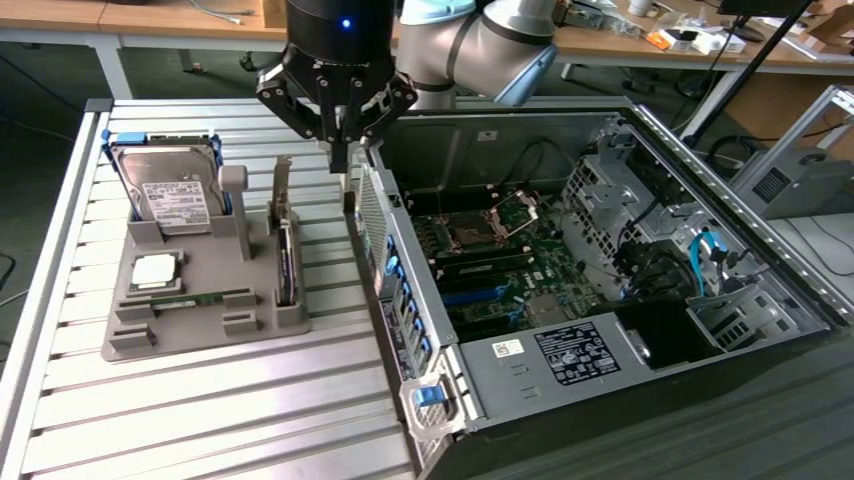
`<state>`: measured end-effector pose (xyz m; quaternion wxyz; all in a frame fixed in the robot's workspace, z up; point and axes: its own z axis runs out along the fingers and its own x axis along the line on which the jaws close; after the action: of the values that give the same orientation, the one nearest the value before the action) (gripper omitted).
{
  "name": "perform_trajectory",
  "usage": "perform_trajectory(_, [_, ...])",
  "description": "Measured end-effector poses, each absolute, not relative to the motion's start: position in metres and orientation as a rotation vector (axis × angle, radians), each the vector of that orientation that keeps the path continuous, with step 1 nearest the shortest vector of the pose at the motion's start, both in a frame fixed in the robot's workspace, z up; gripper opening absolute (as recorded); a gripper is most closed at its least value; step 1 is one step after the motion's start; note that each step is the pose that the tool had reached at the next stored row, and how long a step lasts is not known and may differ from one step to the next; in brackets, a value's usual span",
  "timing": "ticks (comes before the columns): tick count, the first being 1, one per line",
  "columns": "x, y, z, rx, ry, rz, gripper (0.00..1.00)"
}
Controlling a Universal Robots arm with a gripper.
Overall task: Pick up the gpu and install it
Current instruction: 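Reach for the gpu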
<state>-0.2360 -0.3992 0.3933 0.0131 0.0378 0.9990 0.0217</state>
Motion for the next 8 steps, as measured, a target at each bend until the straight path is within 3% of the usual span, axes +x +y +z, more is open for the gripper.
perform_trajectory(8, [-0.2383, -0.3992, 0.3933, 0.118, 3.113, 0.068, 0.11])
